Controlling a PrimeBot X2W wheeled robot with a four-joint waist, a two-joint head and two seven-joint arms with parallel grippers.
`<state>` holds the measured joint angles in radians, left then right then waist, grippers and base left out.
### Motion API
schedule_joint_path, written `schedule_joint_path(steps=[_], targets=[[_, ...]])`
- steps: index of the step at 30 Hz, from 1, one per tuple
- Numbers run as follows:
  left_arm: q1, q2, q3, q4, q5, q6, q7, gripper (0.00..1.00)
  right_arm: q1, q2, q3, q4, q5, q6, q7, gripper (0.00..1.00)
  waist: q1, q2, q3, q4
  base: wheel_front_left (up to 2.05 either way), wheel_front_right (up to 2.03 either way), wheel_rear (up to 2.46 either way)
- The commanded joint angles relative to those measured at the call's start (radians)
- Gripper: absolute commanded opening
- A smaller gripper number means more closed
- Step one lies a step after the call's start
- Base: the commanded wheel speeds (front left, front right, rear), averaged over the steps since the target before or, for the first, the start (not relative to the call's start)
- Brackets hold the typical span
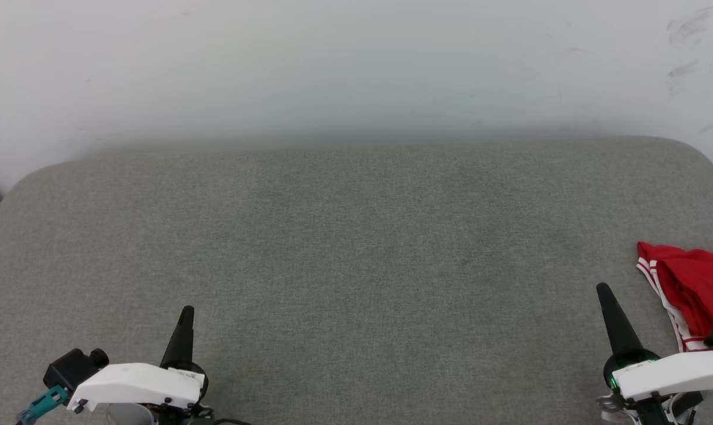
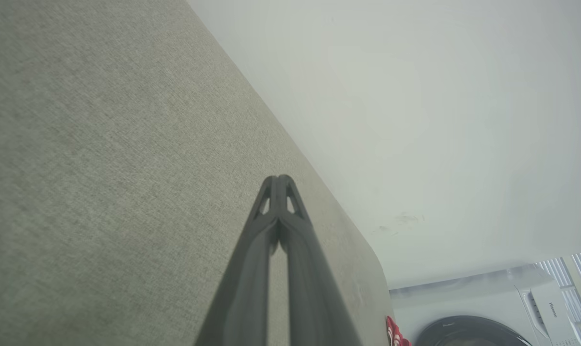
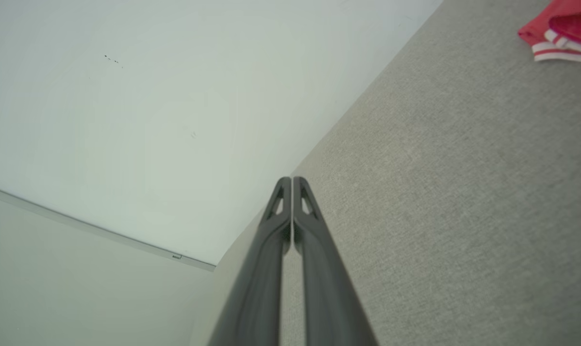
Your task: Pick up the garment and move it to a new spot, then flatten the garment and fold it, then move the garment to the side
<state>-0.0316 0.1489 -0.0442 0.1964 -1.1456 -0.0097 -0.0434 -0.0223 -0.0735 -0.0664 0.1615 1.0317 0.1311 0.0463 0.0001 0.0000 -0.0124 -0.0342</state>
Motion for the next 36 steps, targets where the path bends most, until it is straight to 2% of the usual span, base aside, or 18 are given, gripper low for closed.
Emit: schedule_joint_path(steps=[1, 36], targets=[[-0.028, -0.002, 0.013, -0.005, -0.026, -0.011, 0.007, 0.00, -0.028, 0.002, -0.005, -0.004, 0.033, 0.000, 0.004, 0.00, -0.0001, 0.0000, 0.000, 0.001, 0.00, 0.00, 0.00], [-0.062, -0.056, 0.097, 0.028, -0.298, -0.082, 0.095, 0.00, -0.068, 0.016, -0.032, 0.050, 0.364, 0.000, 0.043, 0.00, -0.0001, 0.0000, 0.008, 0.019, 0.00, 0.00, 0.00]])
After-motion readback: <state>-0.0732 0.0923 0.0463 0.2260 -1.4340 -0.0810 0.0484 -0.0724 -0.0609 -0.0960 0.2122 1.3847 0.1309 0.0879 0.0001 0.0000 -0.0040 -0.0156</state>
